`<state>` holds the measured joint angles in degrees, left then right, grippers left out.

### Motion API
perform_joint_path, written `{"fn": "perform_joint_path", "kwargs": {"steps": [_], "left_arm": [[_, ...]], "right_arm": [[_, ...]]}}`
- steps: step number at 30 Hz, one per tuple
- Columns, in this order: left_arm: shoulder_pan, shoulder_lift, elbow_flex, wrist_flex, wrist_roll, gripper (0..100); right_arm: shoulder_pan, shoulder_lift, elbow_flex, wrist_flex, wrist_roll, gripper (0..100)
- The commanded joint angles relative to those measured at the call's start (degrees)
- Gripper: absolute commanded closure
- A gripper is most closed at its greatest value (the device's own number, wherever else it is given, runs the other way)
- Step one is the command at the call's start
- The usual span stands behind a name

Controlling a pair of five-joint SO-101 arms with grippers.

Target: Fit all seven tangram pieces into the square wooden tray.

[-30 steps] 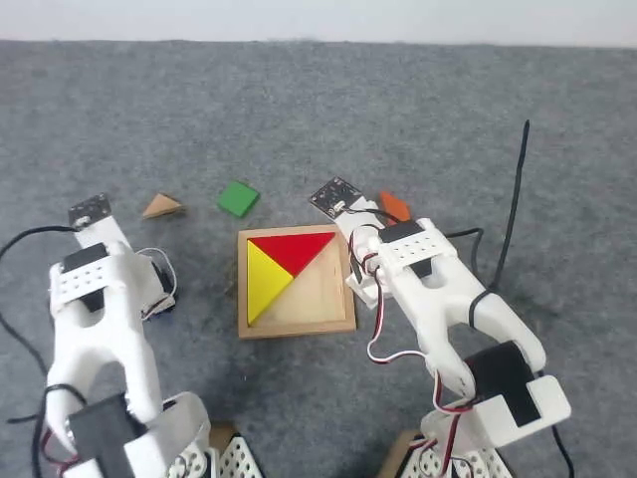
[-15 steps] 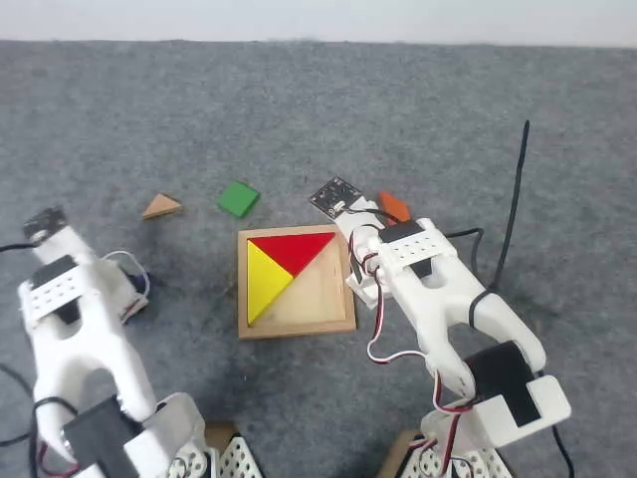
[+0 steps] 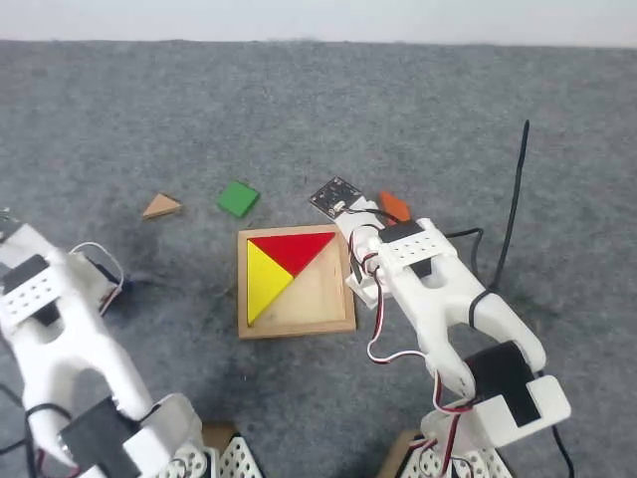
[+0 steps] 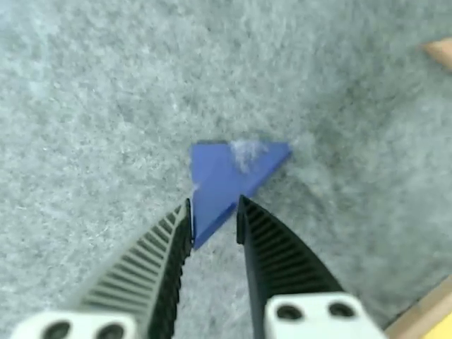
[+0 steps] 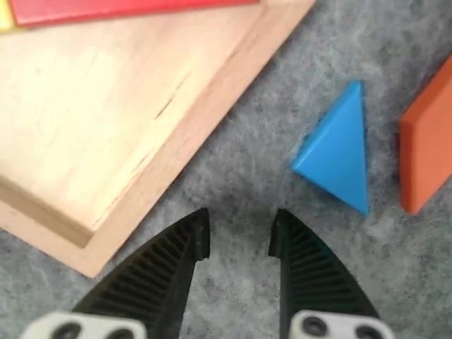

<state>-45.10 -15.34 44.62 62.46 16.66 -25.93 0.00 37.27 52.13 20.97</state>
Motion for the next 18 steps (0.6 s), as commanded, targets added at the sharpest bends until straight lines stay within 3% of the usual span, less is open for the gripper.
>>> {"fn": "perform_joint_path", "kwargs": {"steps": [1,7,13,18], "left_arm": [[-0.44,-2.20,-3.03,-1.05,1.05,90],[-0.44,-2.11,-3.03,-2.64,1.05,90],[-2.37,-2.37,-3.91,0.79,0.62,90],[-4.66,-1.85,-4.97,-1.85,-7.56,84]], "right_arm": [[-0.40,-0.75,-2.81,0.84,0.62,84.3],[-0.40,-0.75,-2.81,0.84,0.62,84.3],[-0.40,-0.75,-2.81,0.84,0.62,84.3],[-0.40,-0.75,-2.81,0.84,0.62,84.3]]}}
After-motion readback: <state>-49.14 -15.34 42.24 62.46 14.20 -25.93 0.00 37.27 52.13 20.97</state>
